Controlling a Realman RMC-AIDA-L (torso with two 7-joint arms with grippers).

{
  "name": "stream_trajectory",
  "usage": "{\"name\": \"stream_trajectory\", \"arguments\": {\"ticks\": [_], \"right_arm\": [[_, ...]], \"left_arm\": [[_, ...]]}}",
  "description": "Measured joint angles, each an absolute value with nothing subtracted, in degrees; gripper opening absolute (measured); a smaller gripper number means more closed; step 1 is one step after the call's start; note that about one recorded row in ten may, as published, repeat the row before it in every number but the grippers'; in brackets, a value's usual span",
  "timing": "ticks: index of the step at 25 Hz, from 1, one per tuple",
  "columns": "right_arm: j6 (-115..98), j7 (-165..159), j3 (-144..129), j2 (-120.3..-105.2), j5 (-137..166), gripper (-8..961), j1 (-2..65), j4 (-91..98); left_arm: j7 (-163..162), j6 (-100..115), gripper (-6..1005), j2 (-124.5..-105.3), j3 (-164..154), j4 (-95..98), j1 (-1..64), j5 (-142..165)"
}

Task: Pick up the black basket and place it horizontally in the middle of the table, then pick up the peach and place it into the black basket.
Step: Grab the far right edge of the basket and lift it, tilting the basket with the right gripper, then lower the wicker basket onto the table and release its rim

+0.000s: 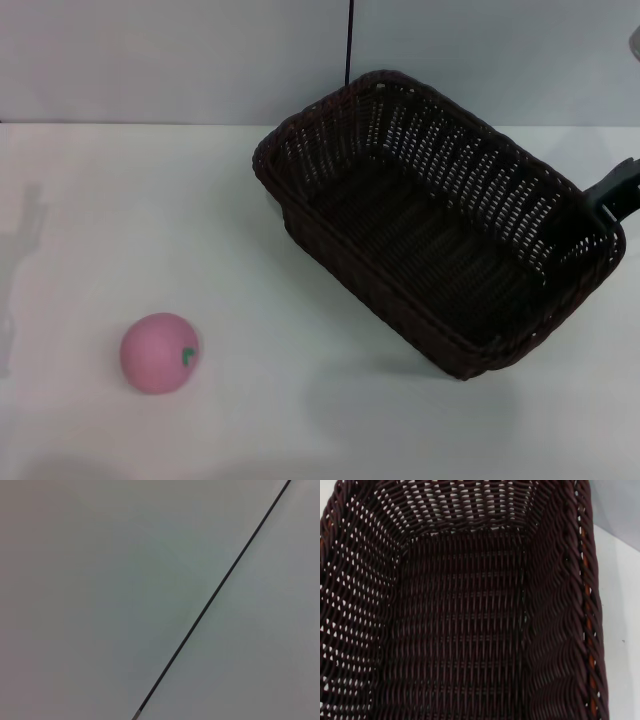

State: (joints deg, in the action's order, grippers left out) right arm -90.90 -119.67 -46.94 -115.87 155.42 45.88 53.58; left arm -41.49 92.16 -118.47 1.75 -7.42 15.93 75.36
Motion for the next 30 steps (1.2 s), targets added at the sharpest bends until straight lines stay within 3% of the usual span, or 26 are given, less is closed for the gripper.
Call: {"name": "stream_trajectory", "arguments": {"ticks": [12, 24, 30], "right_arm": [[-91.25, -120.00, -45.79, -116.68, 150.18, 217, 42.76, 59.82], [-91.17, -115.96, -45.78, -116.73, 134.88, 170, 36.02, 68.45], [-92.21, -112.26, -45.75, -115.28, 130.21, 170, 35.28, 68.03]], "left_arm": [[-41.57, 91.66, 762, -118.39, 1.76, -7.47, 16.16, 75.22], [-43.01, 91.57, 755, -118.39, 1.76, -6.98, 15.95, 75.30], [-42.90, 91.71, 752, -118.48, 1.50, -6.94, 16.01, 75.56]]}}
